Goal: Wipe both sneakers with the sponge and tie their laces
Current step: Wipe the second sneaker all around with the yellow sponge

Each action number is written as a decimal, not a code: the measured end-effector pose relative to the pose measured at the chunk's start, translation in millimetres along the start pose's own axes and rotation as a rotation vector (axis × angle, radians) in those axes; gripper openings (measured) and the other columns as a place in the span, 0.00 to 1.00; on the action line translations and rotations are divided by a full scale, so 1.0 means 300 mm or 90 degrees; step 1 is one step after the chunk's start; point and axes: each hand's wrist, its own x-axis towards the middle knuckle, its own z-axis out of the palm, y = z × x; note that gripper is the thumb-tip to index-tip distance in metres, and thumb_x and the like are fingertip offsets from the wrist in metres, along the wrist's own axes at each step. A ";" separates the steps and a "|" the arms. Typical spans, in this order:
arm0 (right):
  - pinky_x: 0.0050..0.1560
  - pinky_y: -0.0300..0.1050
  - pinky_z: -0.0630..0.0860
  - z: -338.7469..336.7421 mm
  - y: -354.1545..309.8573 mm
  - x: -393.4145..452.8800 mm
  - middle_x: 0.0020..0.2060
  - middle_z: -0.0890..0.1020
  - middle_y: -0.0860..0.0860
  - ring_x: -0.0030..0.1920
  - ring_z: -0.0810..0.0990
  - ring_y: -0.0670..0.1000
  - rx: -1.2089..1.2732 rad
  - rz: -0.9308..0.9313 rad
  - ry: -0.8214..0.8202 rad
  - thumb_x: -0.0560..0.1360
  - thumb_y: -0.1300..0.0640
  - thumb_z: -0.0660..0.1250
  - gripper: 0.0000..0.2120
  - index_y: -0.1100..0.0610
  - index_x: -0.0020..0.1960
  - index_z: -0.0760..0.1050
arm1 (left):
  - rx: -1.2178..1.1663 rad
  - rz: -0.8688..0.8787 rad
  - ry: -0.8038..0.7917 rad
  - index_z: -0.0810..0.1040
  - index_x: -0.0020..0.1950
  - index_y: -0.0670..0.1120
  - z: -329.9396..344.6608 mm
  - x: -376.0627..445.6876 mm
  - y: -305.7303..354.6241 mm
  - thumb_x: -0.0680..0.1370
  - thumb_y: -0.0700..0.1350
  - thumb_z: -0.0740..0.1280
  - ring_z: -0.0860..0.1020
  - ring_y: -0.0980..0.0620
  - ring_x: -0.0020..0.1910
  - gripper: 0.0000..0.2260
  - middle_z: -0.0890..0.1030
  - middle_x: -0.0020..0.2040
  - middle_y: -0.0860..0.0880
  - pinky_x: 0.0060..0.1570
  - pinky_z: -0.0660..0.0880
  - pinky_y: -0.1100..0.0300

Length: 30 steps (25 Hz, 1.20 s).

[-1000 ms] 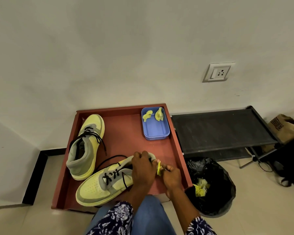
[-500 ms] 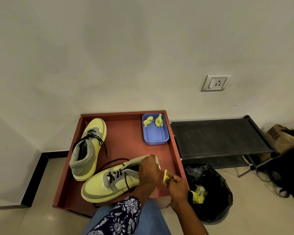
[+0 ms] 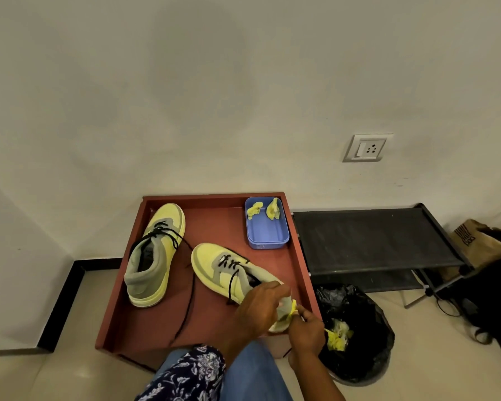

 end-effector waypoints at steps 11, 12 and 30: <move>0.37 0.41 0.72 0.127 -0.016 -0.058 0.39 0.82 0.55 0.41 0.77 0.52 0.084 0.038 -0.105 0.72 0.67 0.66 0.07 0.58 0.40 0.80 | -0.099 -0.117 0.137 0.75 0.45 0.49 -0.171 -0.095 -0.268 0.71 0.33 0.59 0.73 0.54 0.39 0.13 0.76 0.42 0.44 0.40 0.70 0.61; 0.37 0.42 0.74 0.146 -0.012 -0.061 0.39 0.82 0.55 0.40 0.77 0.52 0.074 0.040 -0.110 0.71 0.66 0.67 0.07 0.57 0.39 0.80 | -0.081 -0.090 0.105 0.76 0.48 0.43 -0.162 -0.105 -0.284 0.70 0.33 0.57 0.71 0.59 0.38 0.12 0.76 0.42 0.44 0.41 0.68 0.69; 0.44 0.41 0.72 0.328 -0.075 -0.029 0.46 0.83 0.53 0.43 0.77 0.51 -0.057 -0.032 -0.126 0.73 0.68 0.62 0.12 0.60 0.51 0.81 | -0.169 -0.111 0.129 0.80 0.55 0.39 -0.116 -0.123 -0.324 0.72 0.40 0.62 0.74 0.55 0.49 0.15 0.80 0.49 0.41 0.48 0.63 0.81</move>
